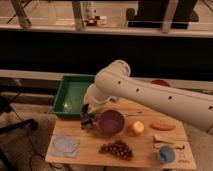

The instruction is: Place brush in metal cup

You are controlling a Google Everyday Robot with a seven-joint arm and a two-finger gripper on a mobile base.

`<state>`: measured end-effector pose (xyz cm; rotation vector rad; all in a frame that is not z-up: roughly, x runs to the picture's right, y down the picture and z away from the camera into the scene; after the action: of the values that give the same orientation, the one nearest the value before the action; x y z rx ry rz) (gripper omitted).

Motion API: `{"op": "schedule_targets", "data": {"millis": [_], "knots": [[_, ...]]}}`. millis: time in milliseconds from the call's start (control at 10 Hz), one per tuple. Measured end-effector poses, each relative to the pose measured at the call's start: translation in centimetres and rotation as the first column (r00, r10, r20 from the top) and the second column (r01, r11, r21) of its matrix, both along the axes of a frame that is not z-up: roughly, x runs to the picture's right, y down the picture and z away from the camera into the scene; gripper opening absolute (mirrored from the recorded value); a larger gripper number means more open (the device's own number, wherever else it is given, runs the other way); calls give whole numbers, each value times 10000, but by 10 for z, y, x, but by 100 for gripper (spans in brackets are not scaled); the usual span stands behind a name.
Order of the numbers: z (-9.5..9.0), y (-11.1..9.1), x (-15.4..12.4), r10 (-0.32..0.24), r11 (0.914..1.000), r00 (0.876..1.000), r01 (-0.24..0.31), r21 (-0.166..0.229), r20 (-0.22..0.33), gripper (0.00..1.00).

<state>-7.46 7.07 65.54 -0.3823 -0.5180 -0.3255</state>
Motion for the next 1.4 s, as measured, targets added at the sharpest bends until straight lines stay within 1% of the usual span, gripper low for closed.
{"op": "schedule_targets", "data": {"millis": [600, 1000, 1400], "knots": [[4, 3, 1, 25, 10000, 10000, -25, -64, -38, 2], [10, 5, 5, 137, 9997, 9998, -139, -185, -130, 2], [9, 5, 6, 135, 9997, 9998, -138, -210, -136, 2]]}}
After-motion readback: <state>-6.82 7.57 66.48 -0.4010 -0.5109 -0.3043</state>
